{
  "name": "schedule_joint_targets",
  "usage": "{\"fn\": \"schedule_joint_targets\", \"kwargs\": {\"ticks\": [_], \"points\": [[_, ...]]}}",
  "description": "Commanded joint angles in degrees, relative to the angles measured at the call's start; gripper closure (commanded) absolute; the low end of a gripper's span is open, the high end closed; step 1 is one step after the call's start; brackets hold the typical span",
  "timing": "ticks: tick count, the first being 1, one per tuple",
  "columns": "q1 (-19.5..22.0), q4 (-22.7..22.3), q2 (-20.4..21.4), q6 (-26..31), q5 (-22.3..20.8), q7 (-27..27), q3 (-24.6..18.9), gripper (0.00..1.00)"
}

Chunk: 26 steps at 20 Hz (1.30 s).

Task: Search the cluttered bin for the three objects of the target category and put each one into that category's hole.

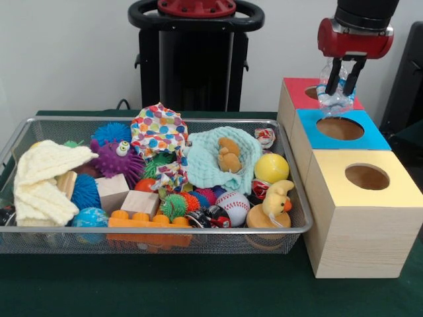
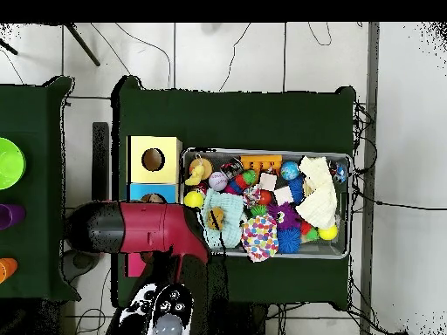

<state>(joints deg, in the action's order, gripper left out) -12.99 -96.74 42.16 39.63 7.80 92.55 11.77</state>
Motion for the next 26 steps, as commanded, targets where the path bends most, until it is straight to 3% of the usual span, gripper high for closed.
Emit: {"fn": "schedule_joint_targets", "kwargs": {"ticks": [1,26], "points": [[1.1,0.9,-2.8,-3.3,1.7,13.6,-2.0,1.00],[1.0,0.2,-3.9,-6.2,2.6,13.7,-2.4,1.00]]}}
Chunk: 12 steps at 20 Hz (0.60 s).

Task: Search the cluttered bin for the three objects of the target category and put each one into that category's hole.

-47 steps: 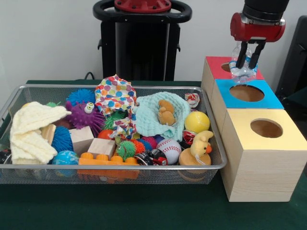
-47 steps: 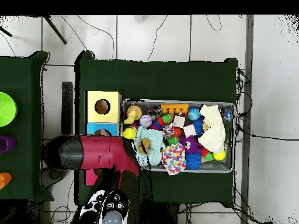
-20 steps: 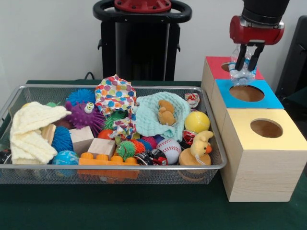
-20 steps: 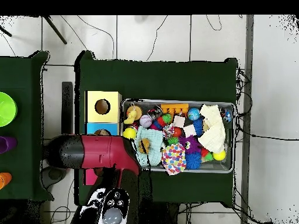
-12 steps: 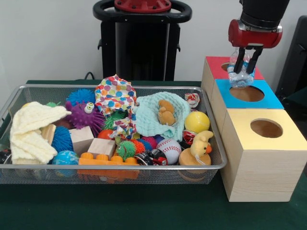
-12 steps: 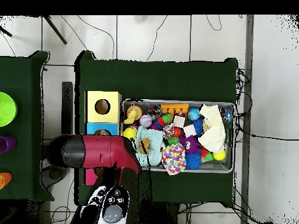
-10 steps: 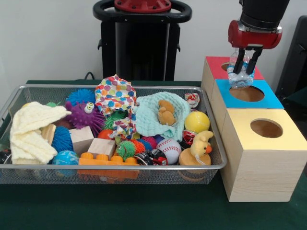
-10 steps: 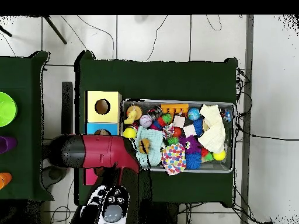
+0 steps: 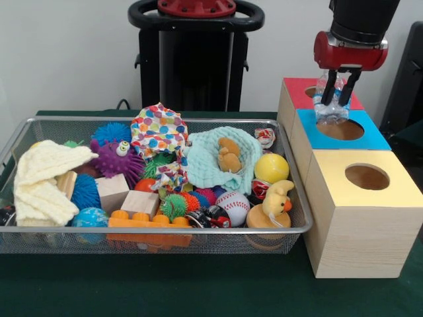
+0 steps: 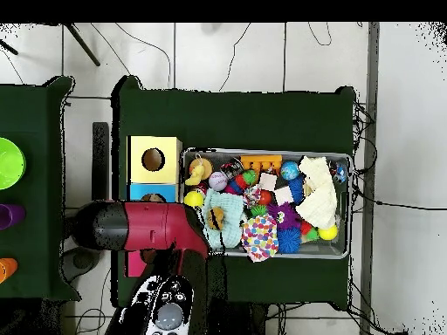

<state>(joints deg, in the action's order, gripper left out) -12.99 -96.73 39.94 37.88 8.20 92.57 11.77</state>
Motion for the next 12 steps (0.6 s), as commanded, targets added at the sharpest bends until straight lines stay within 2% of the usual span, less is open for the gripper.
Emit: {"fn": "schedule_joint_targets", "kwargs": {"ticks": [1,12], "points": [[1.0,0.1,-1.8,-4.7,2.2,13.7,-2.5,1.00],[0.8,-0.6,-1.9,-5.9,2.8,13.7,-2.4,1.00]]}}
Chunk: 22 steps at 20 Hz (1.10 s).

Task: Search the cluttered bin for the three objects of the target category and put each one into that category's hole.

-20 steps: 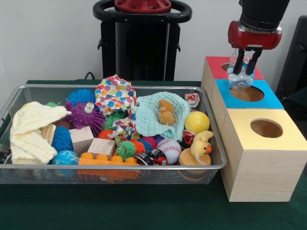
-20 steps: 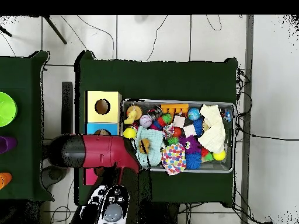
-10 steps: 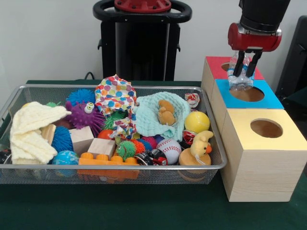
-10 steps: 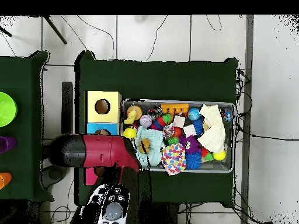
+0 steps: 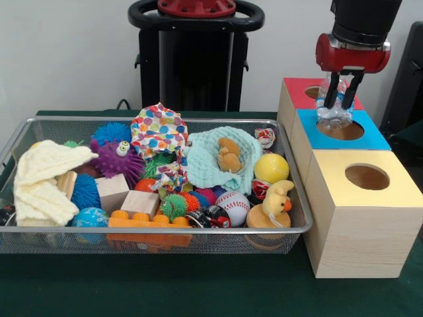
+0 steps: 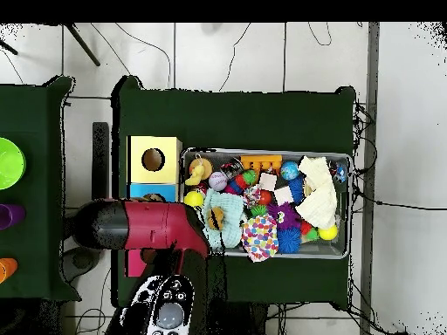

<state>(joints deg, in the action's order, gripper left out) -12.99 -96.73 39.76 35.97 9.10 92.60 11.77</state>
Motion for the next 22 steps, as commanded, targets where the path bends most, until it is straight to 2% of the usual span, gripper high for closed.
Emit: {"fn": "schedule_joint_targets", "kwargs": {"ticks": [1,22], "points": [[0.8,-0.7,-1.7,-4.1,2.0,13.6,-2.4,1.00],[0.4,-1.7,-2.0,-6.0,2.7,14.2,-2.4,1.00]]}}
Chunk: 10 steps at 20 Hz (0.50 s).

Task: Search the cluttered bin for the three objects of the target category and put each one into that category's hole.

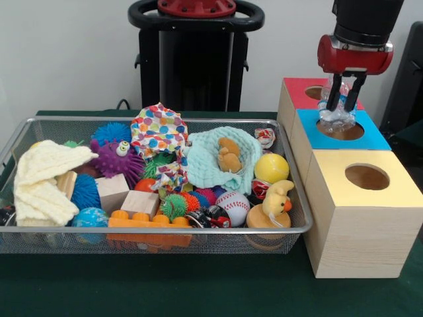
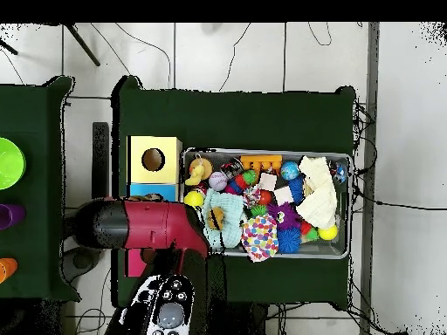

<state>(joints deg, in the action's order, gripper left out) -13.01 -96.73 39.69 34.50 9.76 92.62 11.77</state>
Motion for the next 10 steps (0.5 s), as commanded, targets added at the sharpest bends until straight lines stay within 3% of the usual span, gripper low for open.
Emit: {"fn": "schedule_joint_targets", "kwargs": {"ticks": [1,10], "points": [[0.5,-1.9,-1.9,-4.8,2.2,14.2,-2.5,1.00],[0.3,-2.8,-1.8,-5.8,2.6,14.4,-2.6,1.00]]}}
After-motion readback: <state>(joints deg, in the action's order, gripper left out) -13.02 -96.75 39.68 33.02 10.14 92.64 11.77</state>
